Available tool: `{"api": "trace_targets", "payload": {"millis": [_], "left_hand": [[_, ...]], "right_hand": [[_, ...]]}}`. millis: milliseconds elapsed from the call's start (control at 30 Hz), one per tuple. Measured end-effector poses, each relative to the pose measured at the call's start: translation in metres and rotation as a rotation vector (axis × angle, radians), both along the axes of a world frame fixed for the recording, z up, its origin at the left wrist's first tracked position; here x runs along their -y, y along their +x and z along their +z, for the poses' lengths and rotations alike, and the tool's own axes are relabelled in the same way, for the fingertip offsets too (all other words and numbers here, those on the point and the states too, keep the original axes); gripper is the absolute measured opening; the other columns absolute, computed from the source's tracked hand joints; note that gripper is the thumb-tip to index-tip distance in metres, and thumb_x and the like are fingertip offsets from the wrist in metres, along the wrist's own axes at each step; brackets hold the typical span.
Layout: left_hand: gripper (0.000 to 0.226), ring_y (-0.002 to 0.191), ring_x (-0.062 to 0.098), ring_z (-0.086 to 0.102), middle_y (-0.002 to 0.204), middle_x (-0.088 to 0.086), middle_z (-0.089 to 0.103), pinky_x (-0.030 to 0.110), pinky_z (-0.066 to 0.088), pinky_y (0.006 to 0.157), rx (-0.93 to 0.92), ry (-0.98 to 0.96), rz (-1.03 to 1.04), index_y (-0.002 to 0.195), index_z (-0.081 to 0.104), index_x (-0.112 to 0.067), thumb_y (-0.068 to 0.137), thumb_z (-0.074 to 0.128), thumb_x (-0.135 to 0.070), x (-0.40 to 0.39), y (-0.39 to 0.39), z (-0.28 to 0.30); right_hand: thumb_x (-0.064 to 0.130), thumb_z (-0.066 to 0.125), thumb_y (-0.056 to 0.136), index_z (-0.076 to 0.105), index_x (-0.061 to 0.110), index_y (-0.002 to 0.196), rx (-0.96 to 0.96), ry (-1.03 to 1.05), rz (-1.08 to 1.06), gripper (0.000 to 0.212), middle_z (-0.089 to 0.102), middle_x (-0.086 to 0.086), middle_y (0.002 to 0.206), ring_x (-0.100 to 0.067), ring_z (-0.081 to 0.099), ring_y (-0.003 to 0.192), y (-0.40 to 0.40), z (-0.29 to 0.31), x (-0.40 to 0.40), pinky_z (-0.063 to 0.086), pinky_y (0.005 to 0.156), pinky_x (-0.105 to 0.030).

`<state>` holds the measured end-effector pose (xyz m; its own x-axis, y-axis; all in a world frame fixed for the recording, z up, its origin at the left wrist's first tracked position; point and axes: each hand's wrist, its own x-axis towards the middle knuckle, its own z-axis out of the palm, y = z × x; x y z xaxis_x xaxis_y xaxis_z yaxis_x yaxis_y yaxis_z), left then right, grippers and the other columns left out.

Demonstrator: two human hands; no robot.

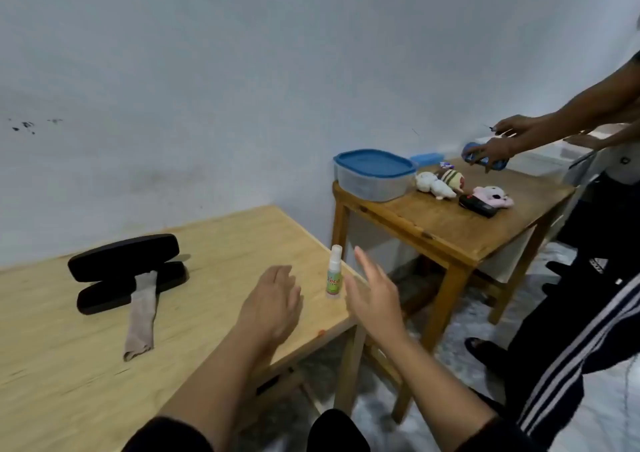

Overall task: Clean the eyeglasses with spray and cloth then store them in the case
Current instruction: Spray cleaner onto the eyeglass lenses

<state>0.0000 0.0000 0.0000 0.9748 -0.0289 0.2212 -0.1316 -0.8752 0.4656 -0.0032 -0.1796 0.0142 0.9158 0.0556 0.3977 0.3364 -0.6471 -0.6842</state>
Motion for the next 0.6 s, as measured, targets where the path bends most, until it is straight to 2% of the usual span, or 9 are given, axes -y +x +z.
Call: {"api": "trace_targets", "payload": {"millis": [167, 300, 400, 500, 600], "left_hand": [[0.047, 0.131, 0.02, 0.037, 0.144, 0.005, 0.039, 0.03, 0.03, 0.107, -0.083, -0.047, 0.008, 0.138, 0.036, -0.015, 0.096, 0.035, -0.036, 0.0, -0.002, -0.02], [0.045, 0.127, 0.018, 0.041, 0.141, 0.002, 0.043, 0.03, 0.034, 0.105, -0.079, -0.047, 0.02, 0.135, 0.039, -0.02, 0.094, 0.038, -0.038, -0.002, 0.003, -0.021], [0.044, 0.124, 0.016, 0.043, 0.139, -0.001, 0.045, 0.028, 0.034, 0.104, -0.083, -0.066, 0.02, 0.134, 0.041, -0.022, 0.093, 0.041, -0.038, -0.003, 0.005, -0.023], [0.041, 0.12, 0.014, 0.048, 0.134, -0.001, 0.053, 0.03, 0.039, 0.104, -0.038, -0.22, 0.063, 0.13, 0.048, -0.023, 0.091, 0.046, -0.038, 0.001, 0.009, -0.016], [0.039, 0.12, 0.012, 0.051, 0.131, -0.005, 0.057, 0.032, 0.04, 0.103, 0.026, -0.418, 0.076, 0.128, 0.052, -0.025, 0.092, 0.048, -0.039, 0.015, 0.016, 0.004]], "right_hand": [[0.026, 0.056, 0.091, 0.028, 0.019, 0.144, -0.001, 0.059, -0.011, 0.06, 0.043, -0.002, 0.145, -0.018, 0.039, 0.133, 0.001, -0.021, -0.012, 0.032, 0.101, -0.023], [0.024, 0.059, 0.089, 0.027, 0.023, 0.144, 0.016, 0.096, -0.014, 0.064, 0.044, 0.001, 0.144, -0.016, 0.04, 0.132, 0.02, -0.029, -0.019, 0.031, 0.103, -0.024], [0.022, 0.058, 0.089, 0.029, 0.03, 0.142, 0.014, 0.15, -0.001, 0.061, 0.046, 0.01, 0.136, -0.017, 0.044, 0.129, 0.031, -0.035, -0.025, 0.037, 0.104, -0.028], [0.021, 0.057, 0.09, 0.027, 0.039, 0.14, 0.007, 0.189, 0.023, 0.061, 0.043, 0.019, 0.128, -0.015, 0.05, 0.123, 0.037, -0.036, -0.028, 0.046, 0.1, -0.039], [0.022, 0.057, 0.09, 0.028, 0.038, 0.139, 0.06, 0.156, 0.035, 0.06, 0.05, 0.008, 0.133, -0.013, 0.051, 0.121, 0.039, -0.033, -0.027, 0.048, 0.098, -0.034]]}}
